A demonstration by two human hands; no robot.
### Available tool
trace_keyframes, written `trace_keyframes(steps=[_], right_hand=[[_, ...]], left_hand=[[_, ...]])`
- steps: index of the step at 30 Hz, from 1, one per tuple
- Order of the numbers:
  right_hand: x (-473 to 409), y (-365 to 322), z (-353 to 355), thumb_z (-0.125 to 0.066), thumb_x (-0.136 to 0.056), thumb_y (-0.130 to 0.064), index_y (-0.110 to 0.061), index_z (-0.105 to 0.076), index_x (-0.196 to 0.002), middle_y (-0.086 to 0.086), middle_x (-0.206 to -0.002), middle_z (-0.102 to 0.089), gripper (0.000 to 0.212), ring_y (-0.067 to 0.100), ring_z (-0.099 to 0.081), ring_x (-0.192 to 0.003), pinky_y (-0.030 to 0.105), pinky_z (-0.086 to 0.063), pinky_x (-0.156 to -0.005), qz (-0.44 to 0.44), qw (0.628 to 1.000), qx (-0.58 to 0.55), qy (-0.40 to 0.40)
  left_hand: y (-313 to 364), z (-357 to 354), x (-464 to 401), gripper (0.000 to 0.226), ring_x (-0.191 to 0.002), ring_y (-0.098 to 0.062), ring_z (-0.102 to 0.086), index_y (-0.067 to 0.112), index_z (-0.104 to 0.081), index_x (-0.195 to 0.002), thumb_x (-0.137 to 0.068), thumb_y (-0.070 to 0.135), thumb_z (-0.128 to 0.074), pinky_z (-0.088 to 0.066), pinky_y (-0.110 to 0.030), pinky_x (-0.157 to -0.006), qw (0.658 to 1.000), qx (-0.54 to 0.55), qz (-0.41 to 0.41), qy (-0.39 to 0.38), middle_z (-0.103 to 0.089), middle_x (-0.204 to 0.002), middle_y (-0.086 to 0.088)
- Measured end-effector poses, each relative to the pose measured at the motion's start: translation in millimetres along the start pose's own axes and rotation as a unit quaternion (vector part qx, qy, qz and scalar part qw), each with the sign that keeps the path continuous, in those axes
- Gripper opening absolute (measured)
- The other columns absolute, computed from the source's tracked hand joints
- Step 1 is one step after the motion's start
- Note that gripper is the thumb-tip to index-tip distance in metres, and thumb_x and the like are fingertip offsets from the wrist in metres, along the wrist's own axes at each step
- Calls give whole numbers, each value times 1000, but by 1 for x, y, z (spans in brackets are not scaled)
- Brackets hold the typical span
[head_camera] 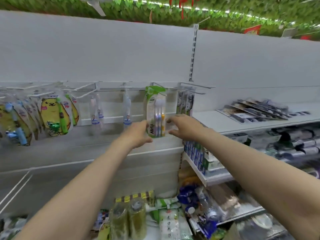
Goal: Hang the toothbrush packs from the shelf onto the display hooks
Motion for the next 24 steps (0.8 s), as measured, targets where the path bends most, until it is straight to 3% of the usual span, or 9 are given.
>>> trace_keyframes(steps=[4,10,16,24], right_hand=[[55,56,50,-58,-97,-36,-18,-53,-137,9,-135,-58,45,28,-51,-125,40,-45,-97,18,998,52,41],[163,169,100,-53,-100,-44,-22,-50,-142,5,-142,-54,48,26,-47,-131,40,-43,-101,-1,994,77,73],[254,275,122,-54,-98,-47,-22,-49,-143,4,-144,-52,51,25,-44,-135,41,-42,-106,-41,992,59,100],[310,407,114,-52,-99,-46,-18,-51,-139,6,-142,-52,49,25,-43,-133,38,-43,-103,-109,989,42,88]], left_hand=[[95,2,15,57,-120,-29,-56,20,-49,-137,-88,39,-70,-47,-38,-96,995,-89,-44,32,-58,-134,-9],[232,-47,35,63,-122,-28,-54,18,-48,-138,-89,53,-64,-47,-42,-98,989,-95,-98,53,-56,-135,-8],[354,-106,44,64,-129,-26,-48,23,-40,-145,-92,54,-57,-44,-40,-102,984,-81,-152,52,-48,-141,-6],[463,-173,3,66,-130,-24,-48,22,-39,-146,-92,55,-57,-45,-46,-103,977,-89,-189,30,-47,-145,-4]])
Point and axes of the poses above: each hand's wrist, its own x-axis away from the middle knuckle, its own z-axis out of the back of the hand, y = z × x, the point moved 9 cm from there along -x, towards the middle knuckle
